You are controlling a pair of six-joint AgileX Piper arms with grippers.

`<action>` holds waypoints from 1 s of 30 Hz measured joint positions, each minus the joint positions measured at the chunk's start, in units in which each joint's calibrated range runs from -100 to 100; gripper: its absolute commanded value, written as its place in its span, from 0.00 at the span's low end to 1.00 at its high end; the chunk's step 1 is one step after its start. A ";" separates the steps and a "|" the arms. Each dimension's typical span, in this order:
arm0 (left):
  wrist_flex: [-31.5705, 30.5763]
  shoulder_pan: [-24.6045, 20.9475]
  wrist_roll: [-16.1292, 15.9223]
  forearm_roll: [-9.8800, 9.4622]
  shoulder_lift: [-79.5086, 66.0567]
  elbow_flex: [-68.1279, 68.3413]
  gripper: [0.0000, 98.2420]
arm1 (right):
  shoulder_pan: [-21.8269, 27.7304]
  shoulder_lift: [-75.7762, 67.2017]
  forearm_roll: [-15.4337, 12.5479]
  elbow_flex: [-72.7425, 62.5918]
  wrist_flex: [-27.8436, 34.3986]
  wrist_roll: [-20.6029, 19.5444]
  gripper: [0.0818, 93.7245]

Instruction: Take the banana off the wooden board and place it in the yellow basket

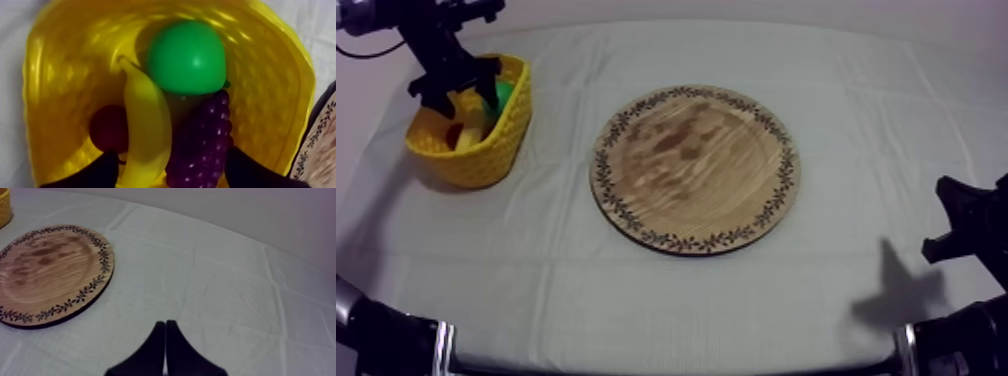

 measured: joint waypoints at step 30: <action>-14.54 2.80 0.43 -0.62 -49.63 32.81 0.55 | 0.00 0.00 0.00 0.00 0.00 0.00 0.00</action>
